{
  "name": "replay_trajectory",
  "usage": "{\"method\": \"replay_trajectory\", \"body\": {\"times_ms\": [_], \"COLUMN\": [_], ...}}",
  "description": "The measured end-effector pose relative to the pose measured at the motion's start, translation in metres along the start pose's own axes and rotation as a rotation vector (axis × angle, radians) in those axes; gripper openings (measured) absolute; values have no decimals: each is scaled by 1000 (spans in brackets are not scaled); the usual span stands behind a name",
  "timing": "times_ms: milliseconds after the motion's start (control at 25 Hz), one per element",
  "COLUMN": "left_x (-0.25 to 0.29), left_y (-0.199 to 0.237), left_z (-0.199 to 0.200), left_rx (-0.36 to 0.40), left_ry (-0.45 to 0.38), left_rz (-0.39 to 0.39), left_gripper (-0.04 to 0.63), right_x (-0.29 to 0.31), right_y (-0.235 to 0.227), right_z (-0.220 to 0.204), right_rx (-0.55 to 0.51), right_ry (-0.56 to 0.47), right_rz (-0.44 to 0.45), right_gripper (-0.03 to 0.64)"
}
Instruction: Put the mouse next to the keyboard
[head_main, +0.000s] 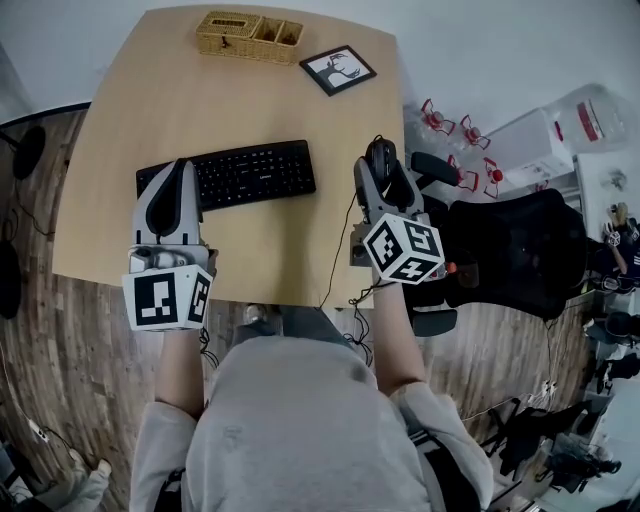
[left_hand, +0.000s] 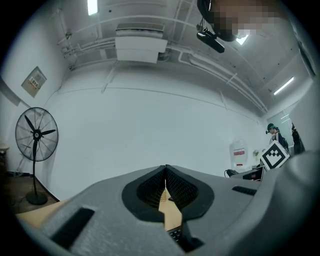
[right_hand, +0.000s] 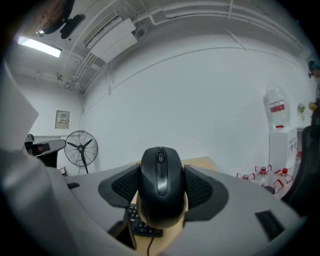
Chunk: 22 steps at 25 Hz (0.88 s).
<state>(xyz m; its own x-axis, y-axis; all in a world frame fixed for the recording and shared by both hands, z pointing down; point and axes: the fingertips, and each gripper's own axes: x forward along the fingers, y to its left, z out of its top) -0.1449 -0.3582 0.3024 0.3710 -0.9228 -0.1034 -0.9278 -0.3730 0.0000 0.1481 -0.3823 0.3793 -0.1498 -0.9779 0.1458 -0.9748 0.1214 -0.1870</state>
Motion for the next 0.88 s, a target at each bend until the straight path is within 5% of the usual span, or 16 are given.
{"method": "replay_trajectory", "body": {"times_ms": [880], "left_x": [38], "left_y": [1], "left_z": [-53], "left_rx": [-9], "left_ry": [133], "left_rz": [130], "left_gripper": [11], "right_x": [100], "right_y": [-55], "right_z": [-123], "right_rx": [11], "right_ry": [369], "right_rz": [6], "right_gripper": [262]}}
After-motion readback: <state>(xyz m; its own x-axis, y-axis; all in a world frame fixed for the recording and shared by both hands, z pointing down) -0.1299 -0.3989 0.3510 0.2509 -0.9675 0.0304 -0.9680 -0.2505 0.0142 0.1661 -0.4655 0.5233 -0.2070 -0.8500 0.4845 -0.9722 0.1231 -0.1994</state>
